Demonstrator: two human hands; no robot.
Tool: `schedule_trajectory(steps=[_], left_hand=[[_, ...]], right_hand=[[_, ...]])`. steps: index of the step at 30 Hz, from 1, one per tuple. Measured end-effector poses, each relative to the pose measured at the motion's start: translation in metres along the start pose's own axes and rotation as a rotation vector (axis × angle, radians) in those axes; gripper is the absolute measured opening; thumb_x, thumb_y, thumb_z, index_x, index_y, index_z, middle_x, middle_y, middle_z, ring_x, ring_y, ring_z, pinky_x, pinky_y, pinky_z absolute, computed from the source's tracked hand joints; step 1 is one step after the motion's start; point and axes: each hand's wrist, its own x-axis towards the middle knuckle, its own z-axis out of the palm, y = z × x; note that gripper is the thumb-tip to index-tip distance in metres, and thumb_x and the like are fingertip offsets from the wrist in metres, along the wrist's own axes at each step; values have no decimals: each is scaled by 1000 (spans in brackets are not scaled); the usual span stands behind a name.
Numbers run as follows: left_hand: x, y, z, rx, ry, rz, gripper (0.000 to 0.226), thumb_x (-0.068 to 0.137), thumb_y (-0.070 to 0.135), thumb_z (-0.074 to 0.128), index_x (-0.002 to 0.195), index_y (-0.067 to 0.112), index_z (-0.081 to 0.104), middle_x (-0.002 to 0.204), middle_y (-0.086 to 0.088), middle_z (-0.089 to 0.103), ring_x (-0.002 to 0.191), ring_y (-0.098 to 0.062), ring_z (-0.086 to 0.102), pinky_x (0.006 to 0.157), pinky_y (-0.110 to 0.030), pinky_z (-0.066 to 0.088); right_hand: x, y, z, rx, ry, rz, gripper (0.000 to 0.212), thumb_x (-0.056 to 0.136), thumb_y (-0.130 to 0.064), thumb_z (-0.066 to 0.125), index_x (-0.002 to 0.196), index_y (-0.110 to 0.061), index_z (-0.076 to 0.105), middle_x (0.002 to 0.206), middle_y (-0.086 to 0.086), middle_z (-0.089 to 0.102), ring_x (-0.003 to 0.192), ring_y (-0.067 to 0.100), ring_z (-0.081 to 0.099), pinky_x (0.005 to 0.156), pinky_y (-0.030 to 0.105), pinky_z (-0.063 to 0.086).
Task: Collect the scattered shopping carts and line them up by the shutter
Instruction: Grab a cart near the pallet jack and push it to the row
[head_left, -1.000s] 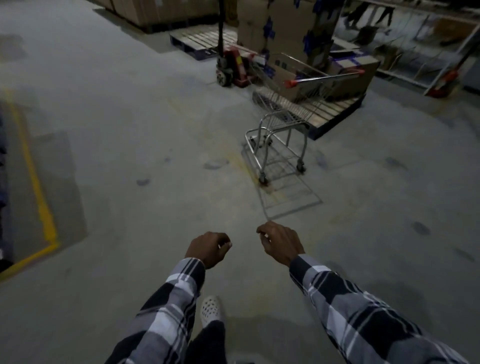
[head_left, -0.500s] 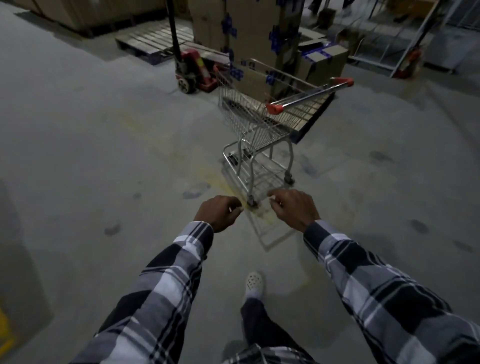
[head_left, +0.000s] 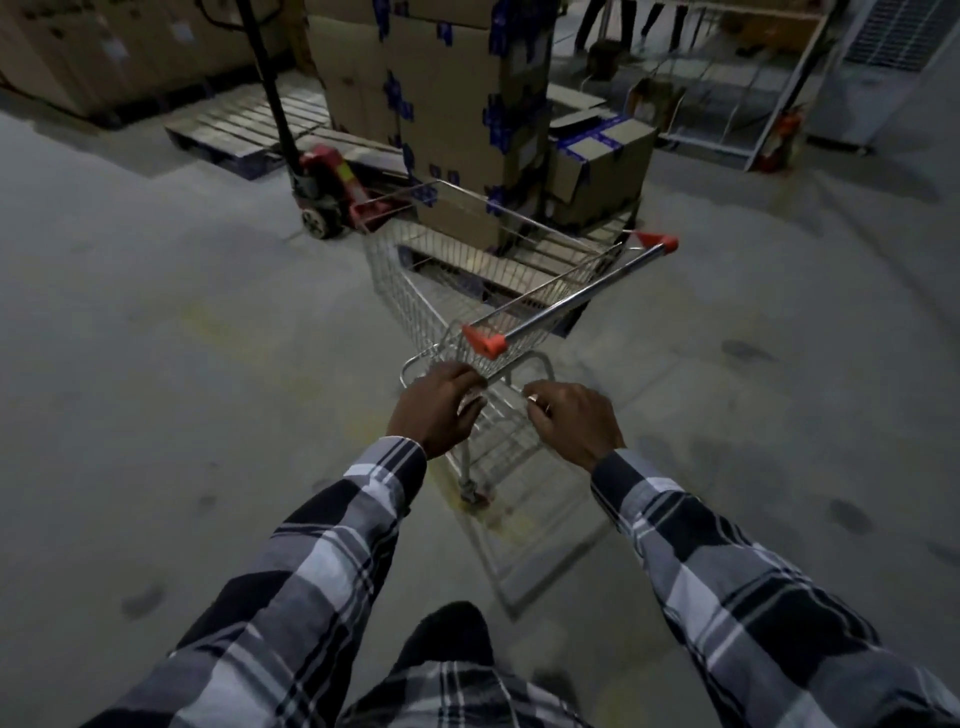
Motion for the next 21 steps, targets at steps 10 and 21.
schedule_trajectory(steps=[10, 21], left_hand=[[196, -2, 53, -242, -452, -284, 52, 93, 65, 45, 107, 19, 64, 104, -4, 66, 88, -19, 61, 84, -40, 53], [237, -29, 69, -730, -1198, -873, 74, 89, 71, 46, 125, 8, 61, 108, -16, 73, 97, -33, 71, 70, -43, 61]], right_hand=[[176, 105, -2, -88, 115, -119, 15, 90, -28, 61, 100, -18, 68, 100, 0, 67, 88, 19, 59, 68, 24, 35], [274, 210, 13, -153, -180, -312, 74, 80, -84, 28, 57, -21, 61, 55, -7, 57, 50, 12, 52, 48, 23, 35]])
